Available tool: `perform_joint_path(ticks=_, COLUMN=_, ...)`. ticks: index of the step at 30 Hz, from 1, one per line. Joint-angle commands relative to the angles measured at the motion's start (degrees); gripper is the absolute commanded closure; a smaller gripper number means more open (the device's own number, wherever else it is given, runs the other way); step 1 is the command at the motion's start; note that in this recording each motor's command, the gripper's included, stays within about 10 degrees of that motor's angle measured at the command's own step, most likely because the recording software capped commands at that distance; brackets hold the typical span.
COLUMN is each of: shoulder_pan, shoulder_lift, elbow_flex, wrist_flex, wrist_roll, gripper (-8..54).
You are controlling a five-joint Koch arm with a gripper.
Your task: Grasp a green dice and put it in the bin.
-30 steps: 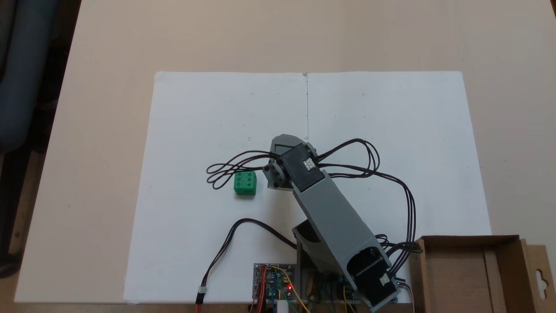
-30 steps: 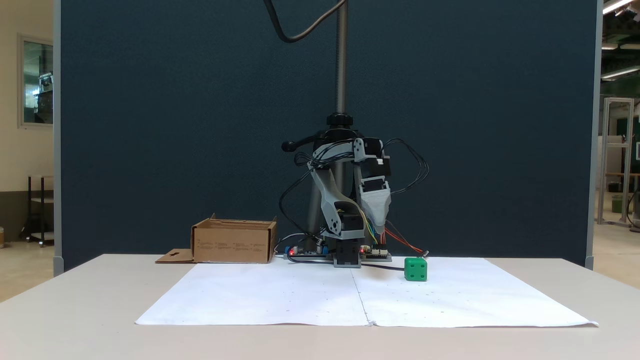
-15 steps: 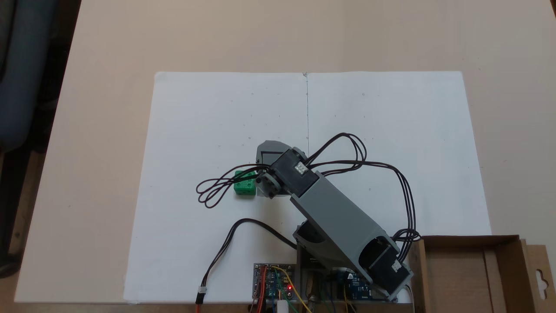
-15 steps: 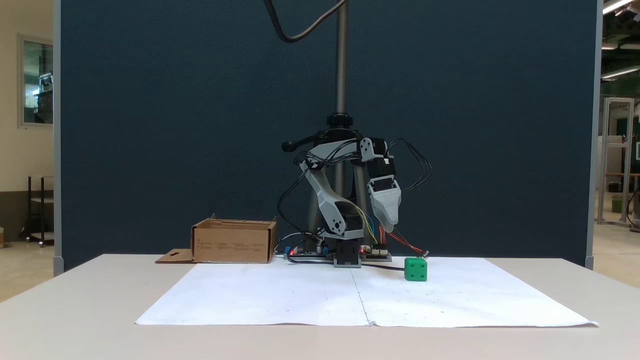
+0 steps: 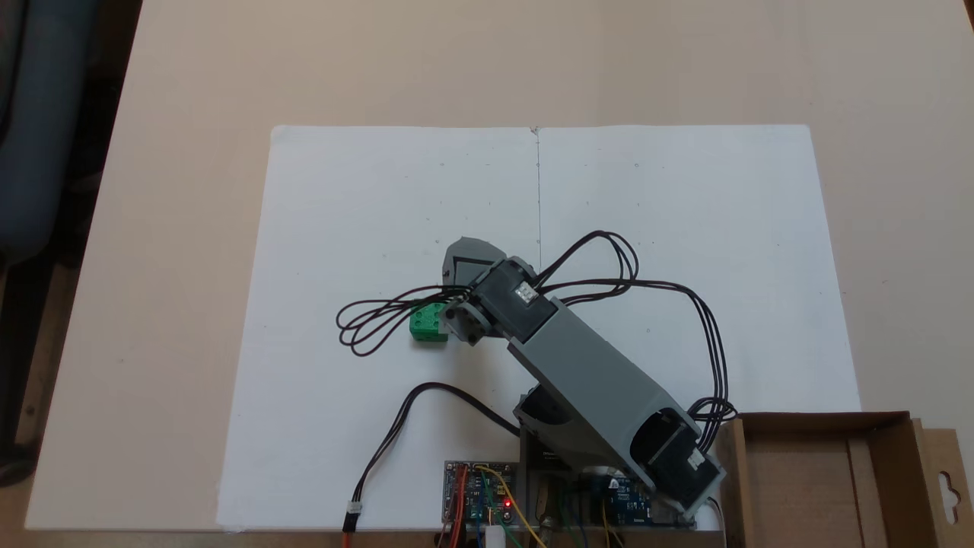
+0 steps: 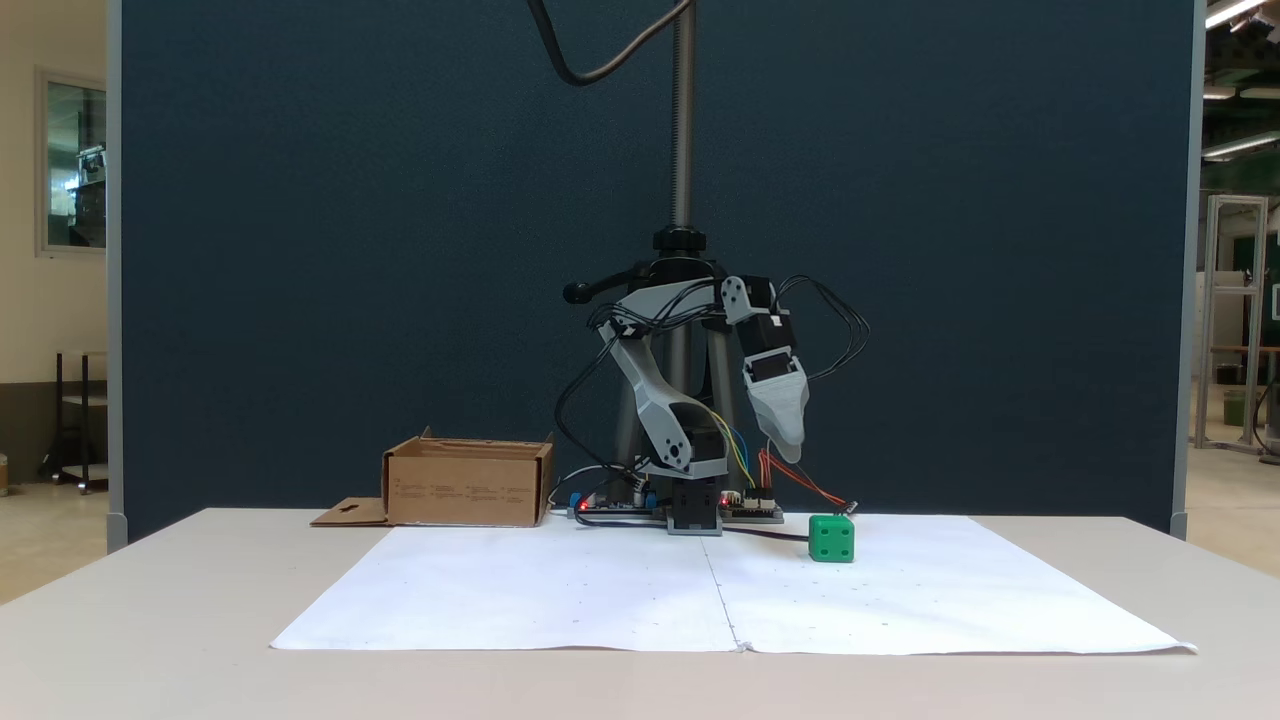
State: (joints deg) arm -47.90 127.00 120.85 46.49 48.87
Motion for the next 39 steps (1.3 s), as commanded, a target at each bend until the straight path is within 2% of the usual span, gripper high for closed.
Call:
perform_joint_path(ticks=1, shoulder_pan=-1.2, shoulder_lift=-0.1, elbow_flex=-3.3, wrist_flex=-3.7, wrist_roll=4.6, gripper=3.3)
perform_joint_path(ticks=9, shoulder_pan=-3.4, shoulder_lift=-10.4, elbow_flex=-6.2, wrist_flex=-3.9, wrist_roll=4.5, gripper=3.3)
perform_joint_path(ticks=16, shoulder_pan=-3.8, shoulder_lift=-14.9, elbow_flex=-6.9, wrist_flex=-3.9, wrist_roll=4.4, gripper=3.3)
perform_joint_path(ticks=31, shoulder_pan=-8.0, shoulder_lift=-18.0, elbow_flex=-7.0, wrist_flex=-3.0, wrist_roll=4.8, gripper=3.6)
perform_joint_path(ticks=39, shoulder_pan=-8.4, shoulder_lift=-17.5, elbow_flex=-8.9, wrist_flex=2.5, wrist_roll=10.7, gripper=5.0)
